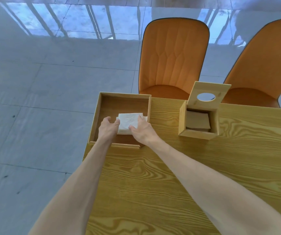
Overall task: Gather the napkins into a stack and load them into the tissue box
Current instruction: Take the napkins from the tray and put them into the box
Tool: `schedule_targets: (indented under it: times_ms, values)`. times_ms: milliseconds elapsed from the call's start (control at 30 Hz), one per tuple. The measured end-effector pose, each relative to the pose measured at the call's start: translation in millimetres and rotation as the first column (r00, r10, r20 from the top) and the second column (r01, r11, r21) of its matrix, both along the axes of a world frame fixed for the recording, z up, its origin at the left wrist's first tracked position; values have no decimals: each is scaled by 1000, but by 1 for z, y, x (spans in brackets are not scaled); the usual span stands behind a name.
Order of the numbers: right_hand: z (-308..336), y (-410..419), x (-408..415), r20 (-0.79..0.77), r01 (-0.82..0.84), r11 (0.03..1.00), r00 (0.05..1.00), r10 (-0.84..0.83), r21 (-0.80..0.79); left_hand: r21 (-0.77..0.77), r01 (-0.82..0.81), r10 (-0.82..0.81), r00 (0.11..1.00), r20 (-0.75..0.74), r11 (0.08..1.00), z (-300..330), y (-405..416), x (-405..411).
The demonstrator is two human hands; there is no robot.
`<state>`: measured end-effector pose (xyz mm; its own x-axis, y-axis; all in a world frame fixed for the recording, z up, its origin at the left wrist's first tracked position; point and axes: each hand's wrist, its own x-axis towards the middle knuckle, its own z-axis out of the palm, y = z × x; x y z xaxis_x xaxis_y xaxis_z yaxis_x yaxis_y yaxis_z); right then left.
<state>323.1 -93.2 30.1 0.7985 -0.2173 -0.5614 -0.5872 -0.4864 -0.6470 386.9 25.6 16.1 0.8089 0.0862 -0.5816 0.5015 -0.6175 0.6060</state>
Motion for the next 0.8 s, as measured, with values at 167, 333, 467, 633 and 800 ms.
schedule_targets:
  times_ms: [167, 333, 467, 633, 800]
  values:
    - [-3, -1, 2, -37, -40, 999, 999, 40, 5, -33, -32, 31, 998, -53, 999, -8, -8, 13]
    - [-5, -5, -1, -19, -32, 998, 999, 33, 48, -157, -117, 84, 976, -201, 981, -16, -7, 23]
    - [-10, -8, -7, 6, -25, 996, 1000, 25, 86, -185, -107, 59, 967, -246, 977, -19, -4, 20]
    - [-21, -9, -10, 206, 83, 996, 976, -73, -37, -314, -5, -44, 988, -146, 949, -14, 14, 11]
    - [-21, -13, -1, 279, 167, 983, 950, -139, -78, -486, 86, -116, 993, -31, 870, -4, 38, 0]
